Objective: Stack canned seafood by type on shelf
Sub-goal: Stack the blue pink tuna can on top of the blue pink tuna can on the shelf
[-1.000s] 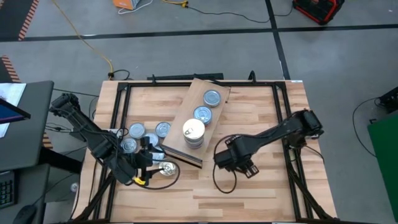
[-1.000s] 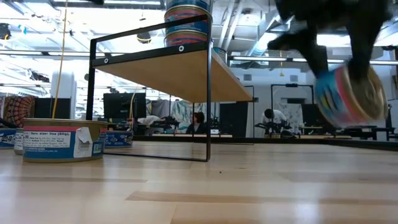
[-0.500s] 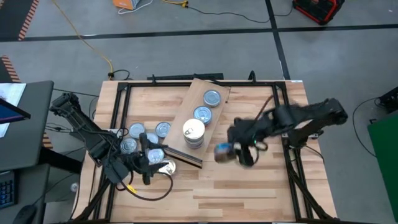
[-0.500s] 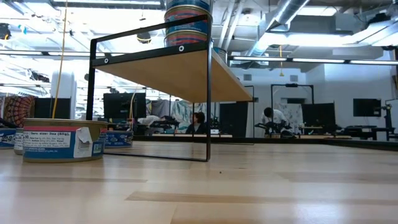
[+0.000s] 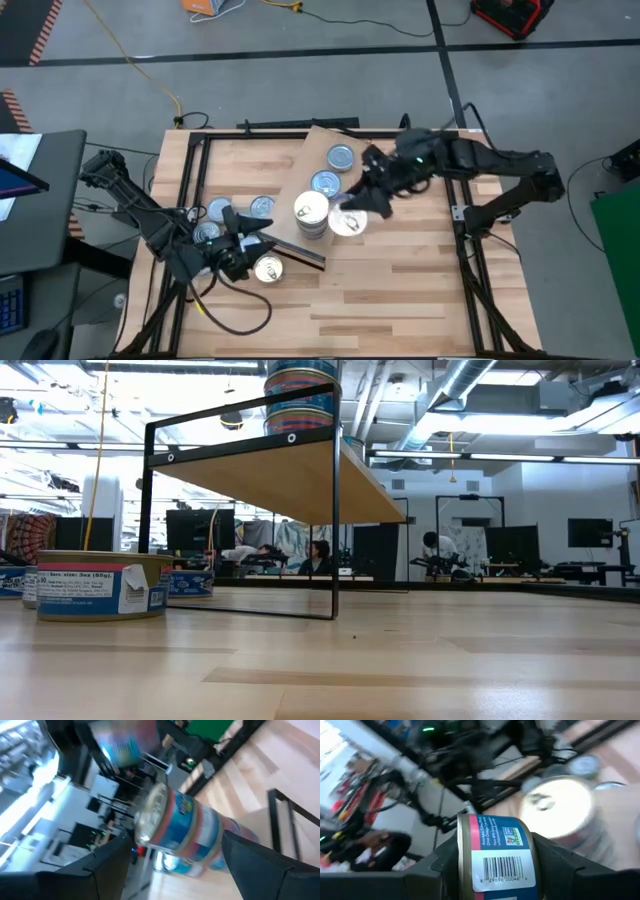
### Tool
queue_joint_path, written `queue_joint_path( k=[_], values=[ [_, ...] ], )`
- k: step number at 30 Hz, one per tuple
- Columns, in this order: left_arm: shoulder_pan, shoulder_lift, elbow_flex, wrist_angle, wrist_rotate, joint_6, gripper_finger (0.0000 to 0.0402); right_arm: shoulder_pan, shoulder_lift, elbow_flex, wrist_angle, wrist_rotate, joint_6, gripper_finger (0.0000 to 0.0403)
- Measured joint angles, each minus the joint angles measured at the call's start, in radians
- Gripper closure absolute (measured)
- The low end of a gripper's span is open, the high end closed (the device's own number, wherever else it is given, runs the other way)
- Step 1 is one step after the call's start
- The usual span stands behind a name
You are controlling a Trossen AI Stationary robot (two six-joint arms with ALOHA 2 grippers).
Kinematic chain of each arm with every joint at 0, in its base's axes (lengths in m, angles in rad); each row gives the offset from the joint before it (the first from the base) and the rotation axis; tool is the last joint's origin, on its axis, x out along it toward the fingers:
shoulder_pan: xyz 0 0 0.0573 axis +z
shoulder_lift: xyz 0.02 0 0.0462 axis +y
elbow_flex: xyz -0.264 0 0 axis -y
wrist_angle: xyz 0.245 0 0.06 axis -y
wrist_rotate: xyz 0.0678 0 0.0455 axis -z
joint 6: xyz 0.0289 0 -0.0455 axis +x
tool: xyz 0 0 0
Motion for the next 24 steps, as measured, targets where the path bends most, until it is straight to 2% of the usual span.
queue_joint_path(
  k=[3,7,10,13,16,19,24],
  values=[
    [0.001,0.000,0.000,0.110,0.020,0.096,0.0107,-0.049,0.030,-0.001,0.003,-0.047,0.025,0.0181],
    [0.001,0.000,0.000,0.223,0.129,0.245,0.0107,-0.097,0.078,0.042,0.015,-0.078,0.034,0.0182],
    [0.001,0.000,0.000,0.236,0.172,0.461,0.0107,-0.116,0.128,0.104,0.014,-0.081,0.036,0.0183],
    [0.016,0.000,0.000,0.243,0.159,0.635,0.0107,-0.123,0.182,0.175,0.012,-0.077,0.041,0.0181],
    [0.042,0.000,0.000,0.301,0.131,0.718,0.0107,-0.122,0.231,0.235,0.012,-0.085,0.044,0.0181],
    [0.067,0.000,0.000,0.337,0.128,0.766,0.0107,-0.119,0.276,0.267,0.011,-0.141,0.044,0.0180],
    [0.098,0.000,0.000,0.339,0.182,0.829,0.0107,-0.119,0.330,0.270,-0.013,-0.198,0.064,0.0180]
  ],
)
